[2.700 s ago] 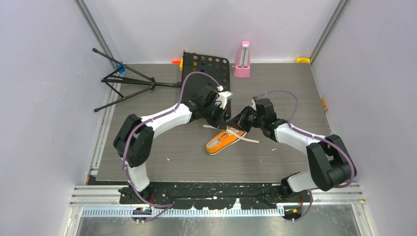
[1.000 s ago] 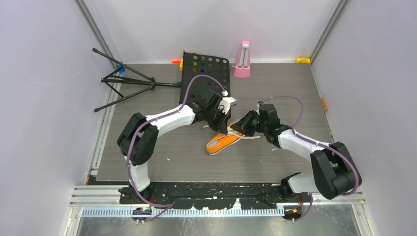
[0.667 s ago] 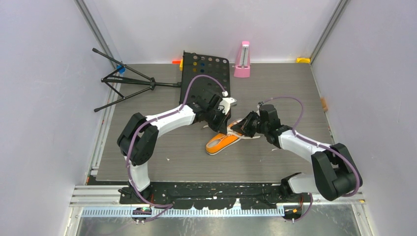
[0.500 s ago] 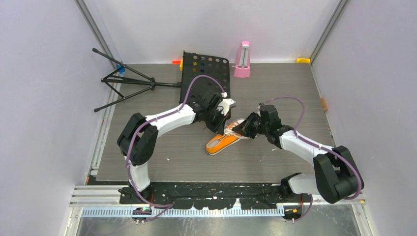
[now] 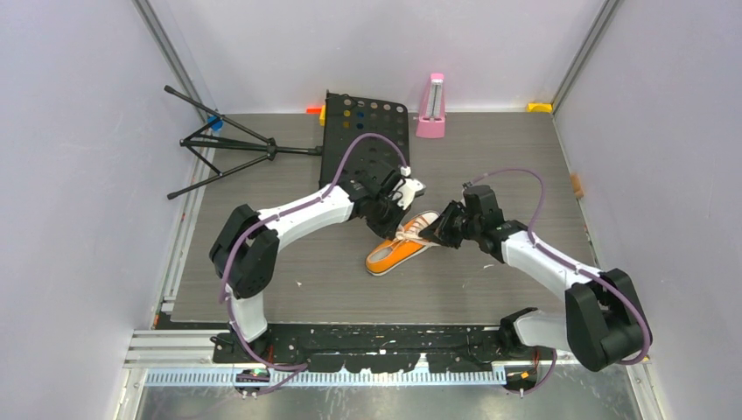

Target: Tie the shoes

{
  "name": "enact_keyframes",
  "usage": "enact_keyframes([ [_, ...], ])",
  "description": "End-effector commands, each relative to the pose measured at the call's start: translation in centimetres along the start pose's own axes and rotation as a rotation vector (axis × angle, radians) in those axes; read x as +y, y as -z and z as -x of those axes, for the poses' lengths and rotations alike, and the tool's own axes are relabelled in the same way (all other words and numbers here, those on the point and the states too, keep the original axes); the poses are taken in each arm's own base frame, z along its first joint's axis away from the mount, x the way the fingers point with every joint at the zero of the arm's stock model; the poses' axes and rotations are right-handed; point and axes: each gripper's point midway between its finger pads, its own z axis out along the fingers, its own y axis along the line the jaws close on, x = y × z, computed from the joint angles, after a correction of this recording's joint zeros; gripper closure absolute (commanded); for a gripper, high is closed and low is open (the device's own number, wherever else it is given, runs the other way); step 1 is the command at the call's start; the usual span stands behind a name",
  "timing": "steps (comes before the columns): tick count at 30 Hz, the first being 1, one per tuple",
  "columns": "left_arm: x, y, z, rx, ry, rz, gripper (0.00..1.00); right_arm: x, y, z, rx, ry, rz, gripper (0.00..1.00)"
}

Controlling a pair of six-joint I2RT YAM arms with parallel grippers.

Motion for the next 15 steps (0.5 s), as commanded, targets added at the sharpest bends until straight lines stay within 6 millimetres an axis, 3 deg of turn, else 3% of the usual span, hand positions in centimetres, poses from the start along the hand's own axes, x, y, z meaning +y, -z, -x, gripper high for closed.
enact_keyframes([
  [1,0.4,3.5,1.9,-0.04,-0.056,0.098,1.0,0.7,1.5,1.8,-0.078,0.069,-0.025,1.0],
  [11,0.3,2.0,1.6,-0.011,-0.09,0.146,1.0,-1.6,1.5,0.8,-0.067,0.066,-0.082,1.0],
  [15,1.2,2.1,1.3,0.0,-0.088,0.196,1.0,-2.8,1.6,0.8,-0.088,0.069,-0.129,1.0],
])
